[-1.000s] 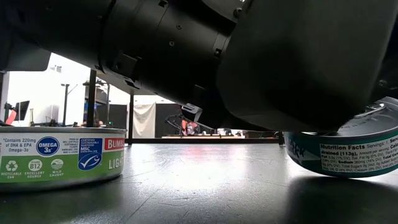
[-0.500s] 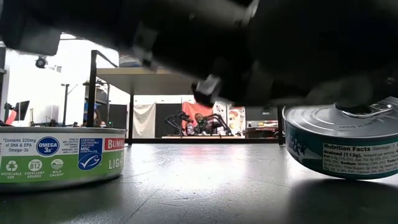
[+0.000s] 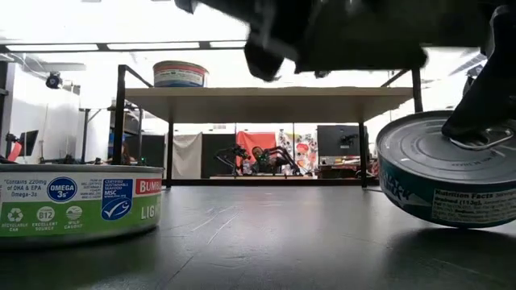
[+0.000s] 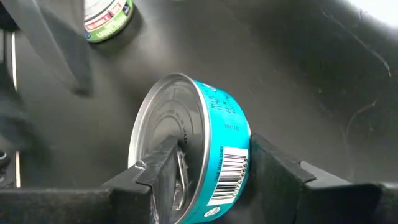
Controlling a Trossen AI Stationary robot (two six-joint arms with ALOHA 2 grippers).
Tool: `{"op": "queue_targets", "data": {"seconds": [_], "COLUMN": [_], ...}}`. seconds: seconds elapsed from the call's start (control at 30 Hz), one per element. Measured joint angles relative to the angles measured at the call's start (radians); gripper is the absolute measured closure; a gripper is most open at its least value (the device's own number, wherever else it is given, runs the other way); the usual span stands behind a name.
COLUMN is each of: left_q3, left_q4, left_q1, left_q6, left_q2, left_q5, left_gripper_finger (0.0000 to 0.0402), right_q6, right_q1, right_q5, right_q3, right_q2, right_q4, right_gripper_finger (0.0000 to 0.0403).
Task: Stack canned seafood by type on shelf
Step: Stack the light green tuna can on the light green tuna can
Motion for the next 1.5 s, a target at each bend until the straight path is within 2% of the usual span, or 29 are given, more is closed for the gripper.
{"op": "queue_targets", "data": {"seconds": [0.13, 0.2, 0.3, 0.5, 0.8, 1.07, 1.5], "left_q3": [-0.038, -0.061, -0.102, -0.169, -0.234, -0.199, -0.162], "left_q4": [-0.002, 0.007, 0.028, 0.047, 0.203, 0.22, 0.202], "left_q1": [0.0, 0.002, 0.018, 0.054, 0.076, 0.089, 0.09], "left_q6": [-0.002, -0.019, -0.089, -0.222, -0.25, -0.291, -0.237], "left_q2": [-0.054, -0.075, -0.092, -0.092, -0.092, -0.022, 0.01], "left_q5": [0.015, 0.057, 0.14, 0.2, 0.296, 0.278, 0.228], "left_gripper_finger": [0.0244, 0.0244, 0.0244, 0.0242, 0.0185, 0.0145, 0.0142], "right_q6": [-0.047, -0.06, -0.08, -0.126, -0.206, -0.216, -0.281], "right_q1": [0.011, 0.018, 0.028, 0.036, 0.035, 0.037, 0.04], "right_q5": [0.01, 0.011, 0.012, 0.018, 0.017, 0.015, 0.013], "right_q3": [0.001, 0.001, 0.001, 0.005, 0.01, 0.012, 0.014], "right_q2": [0.0, 0.0, -0.001, -0.004, -0.004, -0.004, -0.004], "right_q4": [0.004, 0.007, 0.011, 0.023, 0.046, 0.042, 0.047], "right_gripper_finger": [0.0235, 0.0235, 0.0235, 0.0236, 0.0263, 0.0265, 0.027]}}
